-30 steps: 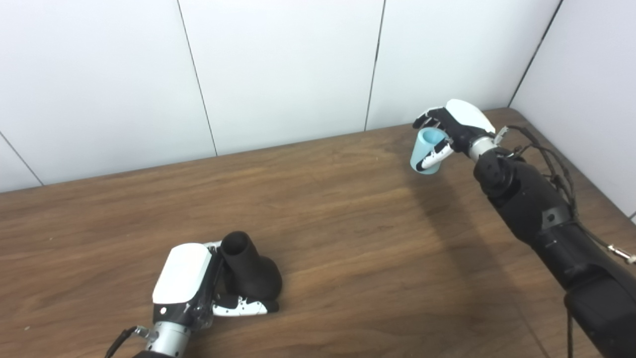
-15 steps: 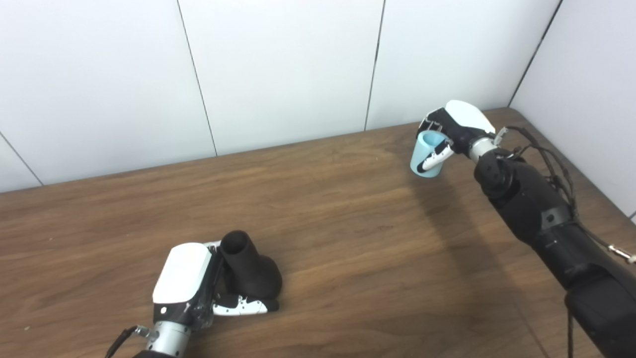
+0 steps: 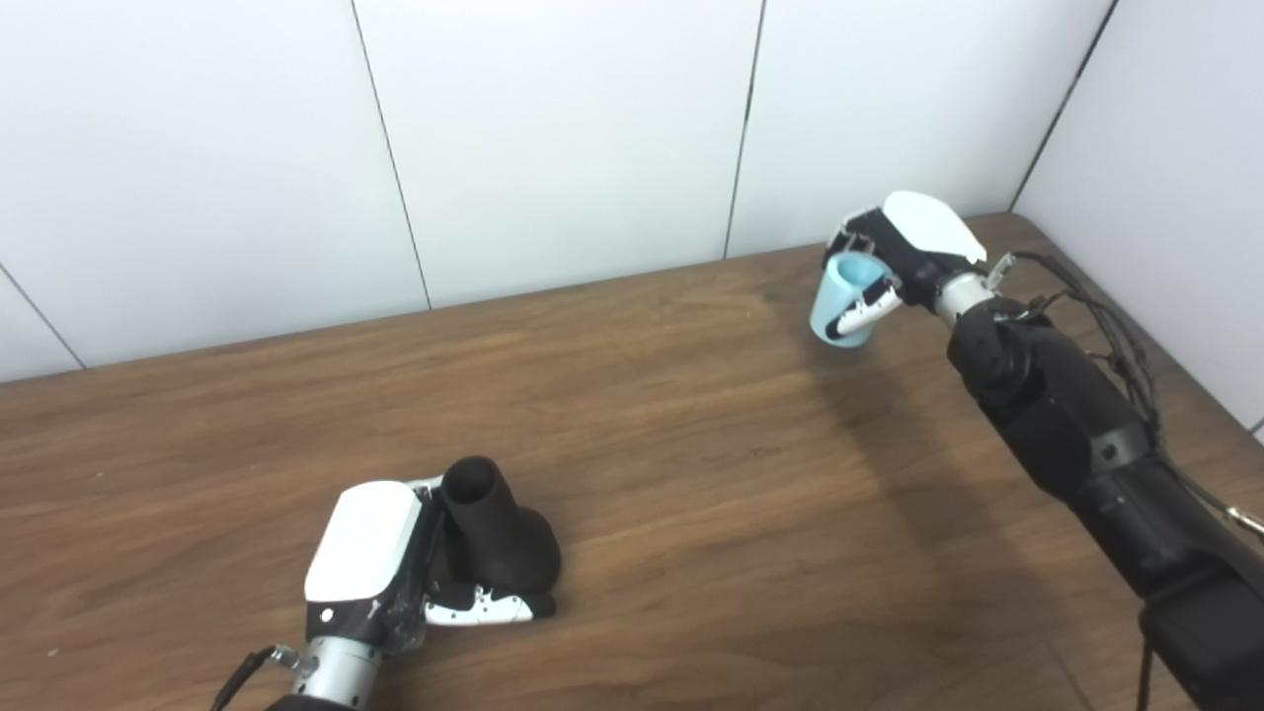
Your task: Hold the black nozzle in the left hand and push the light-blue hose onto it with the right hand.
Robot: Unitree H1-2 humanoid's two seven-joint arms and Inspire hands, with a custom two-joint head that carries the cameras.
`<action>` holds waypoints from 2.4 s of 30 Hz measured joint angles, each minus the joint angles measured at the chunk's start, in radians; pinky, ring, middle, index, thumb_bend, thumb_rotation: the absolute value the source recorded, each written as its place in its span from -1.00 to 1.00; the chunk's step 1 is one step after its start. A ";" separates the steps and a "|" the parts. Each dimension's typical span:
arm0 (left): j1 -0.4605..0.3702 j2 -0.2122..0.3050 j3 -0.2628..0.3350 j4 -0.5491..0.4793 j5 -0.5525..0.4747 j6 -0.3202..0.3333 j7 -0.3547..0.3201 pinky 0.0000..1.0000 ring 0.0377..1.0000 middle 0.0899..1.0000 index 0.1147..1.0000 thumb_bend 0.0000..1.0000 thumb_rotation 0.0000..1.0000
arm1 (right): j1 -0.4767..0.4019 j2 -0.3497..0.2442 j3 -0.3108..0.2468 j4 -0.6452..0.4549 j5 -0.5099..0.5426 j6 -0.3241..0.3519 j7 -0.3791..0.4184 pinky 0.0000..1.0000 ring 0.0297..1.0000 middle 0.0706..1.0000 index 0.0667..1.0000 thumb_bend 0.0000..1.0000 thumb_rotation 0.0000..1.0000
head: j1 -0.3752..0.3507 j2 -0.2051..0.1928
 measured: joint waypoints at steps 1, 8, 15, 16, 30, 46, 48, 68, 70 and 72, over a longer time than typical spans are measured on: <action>0.001 -0.003 -0.002 -0.003 0.007 0.009 -0.002 -0.04 0.05 -0.17 -0.13 0.04 -1.00 | 0.016 0.000 -0.011 -0.061 0.004 0.005 0.012 -0.24 -0.26 -0.04 -0.04 0.03 -1.00 | 0.024 0.006; 0.005 -0.023 -0.014 -0.009 0.042 0.025 -0.003 -0.02 0.06 -0.19 -0.13 0.05 -1.00 | 0.108 -0.001 -0.086 -0.332 0.026 0.041 0.085 -0.19 -0.28 -0.10 -0.02 0.03 -1.00 | 0.121 0.028; 0.010 -0.036 -0.028 -0.019 0.059 0.056 -0.003 -0.04 0.05 -0.22 -0.12 0.04 -1.00 | 0.193 0.027 -0.116 -0.528 0.061 0.043 0.124 -0.31 -0.26 -0.06 -0.03 0.00 -1.00 | 0.181 0.037; 0.010 -0.037 -0.029 -0.020 0.060 0.058 -0.003 -0.06 0.04 -0.23 -0.11 0.04 -1.00 | 0.203 0.040 -0.113 -0.559 0.061 0.049 0.136 -0.31 -0.26 -0.06 -0.02 -0.01 -1.00 | 0.189 0.038; 0.009 -0.065 -0.051 -0.026 0.097 0.101 -0.004 -0.20 -0.10 -0.31 -0.10 0.03 -1.00 | 0.260 0.172 -0.040 -0.767 0.106 0.034 0.235 -0.33 -0.23 -0.07 -0.07 0.00 -1.00 | 0.290 0.057; -0.008 -0.084 -0.091 -0.044 0.123 0.175 -0.059 -0.21 -0.09 -0.29 -0.14 0.04 -1.00 | 0.254 0.339 0.031 -0.867 0.085 0.075 0.308 -0.32 -0.23 -0.08 -0.09 0.00 -1.00 | 0.330 0.064; -0.008 -0.084 -0.095 -0.049 0.126 0.180 -0.065 -0.20 -0.07 -0.28 -0.14 0.04 -1.00 | 0.250 0.352 0.032 -0.867 0.084 0.084 0.310 -0.31 -0.23 -0.09 -0.08 0.00 -1.00 | 0.334 0.064; -0.009 -0.098 -0.112 -0.050 0.138 0.187 -0.073 -0.24 -0.11 -0.32 -0.13 0.04 -1.00 | 0.233 0.415 0.036 -0.859 0.098 0.085 0.305 -0.43 -0.24 0.00 -0.06 -0.02 -1.00 | 0.365 0.068; -0.009 -0.098 -0.116 -0.050 0.140 0.187 -0.073 -0.21 -0.09 -0.31 -0.13 0.04 -1.00 | 0.233 0.416 0.039 -0.856 0.096 0.077 0.304 -0.41 -0.23 -0.01 -0.07 -0.01 -1.00 | 0.365 0.068; -0.010 -0.098 -0.119 -0.050 0.141 0.187 -0.073 -0.19 -0.07 -0.30 -0.13 0.04 -1.00 | 0.238 0.416 0.042 -0.855 0.094 0.074 0.304 -0.38 -0.22 -0.04 -0.08 -0.01 -1.00 | 0.367 0.072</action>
